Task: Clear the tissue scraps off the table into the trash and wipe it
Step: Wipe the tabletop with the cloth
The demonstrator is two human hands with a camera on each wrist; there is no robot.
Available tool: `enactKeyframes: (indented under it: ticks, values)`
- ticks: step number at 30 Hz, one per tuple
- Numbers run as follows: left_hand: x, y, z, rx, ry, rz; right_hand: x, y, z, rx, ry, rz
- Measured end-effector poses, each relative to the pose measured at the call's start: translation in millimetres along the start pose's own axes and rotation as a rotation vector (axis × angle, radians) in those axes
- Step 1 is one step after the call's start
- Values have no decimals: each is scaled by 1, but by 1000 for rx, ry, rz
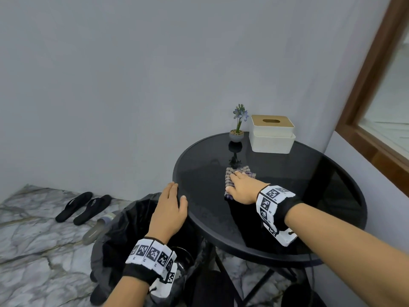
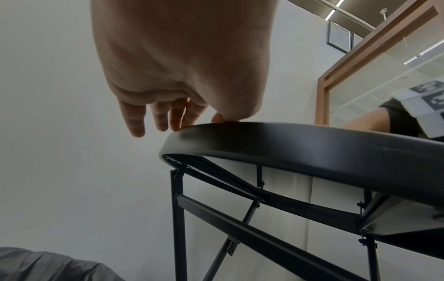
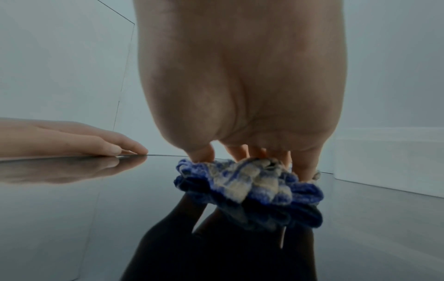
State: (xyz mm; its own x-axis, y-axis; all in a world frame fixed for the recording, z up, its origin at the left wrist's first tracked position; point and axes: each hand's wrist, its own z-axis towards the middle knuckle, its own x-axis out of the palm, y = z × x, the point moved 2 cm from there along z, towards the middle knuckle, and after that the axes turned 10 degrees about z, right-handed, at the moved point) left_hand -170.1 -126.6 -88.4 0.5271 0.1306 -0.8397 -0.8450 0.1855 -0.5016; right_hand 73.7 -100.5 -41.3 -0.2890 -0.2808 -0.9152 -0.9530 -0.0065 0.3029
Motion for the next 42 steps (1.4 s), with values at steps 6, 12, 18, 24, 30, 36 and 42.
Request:
enactKeyframes:
  ticks: [6,12,18,24,30,36,42]
  values:
    - [2,-4,-2,-5,-15,4,-13,-52,-22,81,-15,5]
    - [5,-19,-6,40,-22,7,-26,-98,-45,162,-58,-2]
    - [4,-36,-9,101,-35,12,-33,-133,-59,199,-69,10]
    - [5,-60,-18,158,-27,-29,-42,-170,-74,253,-111,45]
    - [14,-78,-25,183,-3,-31,-51,-205,-94,321,-158,98]
    - [19,-78,-27,176,-38,18,-45,-228,-115,335,-325,142]
    - [21,-78,-28,171,-57,40,-26,-226,-128,368,-470,144]
